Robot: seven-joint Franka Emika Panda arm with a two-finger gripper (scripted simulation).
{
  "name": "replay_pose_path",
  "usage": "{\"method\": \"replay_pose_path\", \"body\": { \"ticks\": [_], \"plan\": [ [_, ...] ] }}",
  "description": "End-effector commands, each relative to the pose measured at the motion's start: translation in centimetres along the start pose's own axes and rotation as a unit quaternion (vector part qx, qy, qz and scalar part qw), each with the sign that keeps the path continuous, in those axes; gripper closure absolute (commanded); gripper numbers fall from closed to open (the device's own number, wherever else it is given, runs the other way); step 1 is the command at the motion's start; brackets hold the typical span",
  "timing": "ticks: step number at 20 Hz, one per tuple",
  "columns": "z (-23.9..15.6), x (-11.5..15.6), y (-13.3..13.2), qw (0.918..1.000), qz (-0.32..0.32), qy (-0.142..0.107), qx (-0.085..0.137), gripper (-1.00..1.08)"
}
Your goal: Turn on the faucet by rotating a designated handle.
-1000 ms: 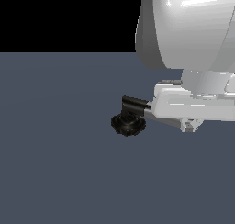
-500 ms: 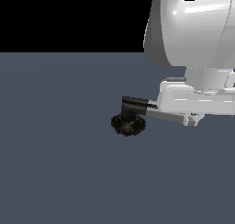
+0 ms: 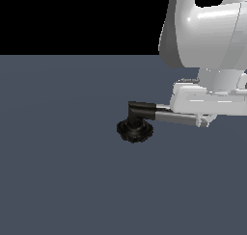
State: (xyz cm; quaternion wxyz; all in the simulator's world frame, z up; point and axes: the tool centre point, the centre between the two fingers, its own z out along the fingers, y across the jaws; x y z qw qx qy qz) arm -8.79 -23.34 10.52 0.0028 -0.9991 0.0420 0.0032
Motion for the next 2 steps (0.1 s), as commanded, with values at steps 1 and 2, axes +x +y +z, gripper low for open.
{"method": "replay_pose_path", "body": {
  "ticks": [1,2],
  "plan": [
    [-0.11,0.79,1.29,1.0000,0.005,0.003,-0.003,1.08],
    [-0.11,0.79,1.29,1.0000,0.005,0.003,-0.003,1.08]
  ]
}}
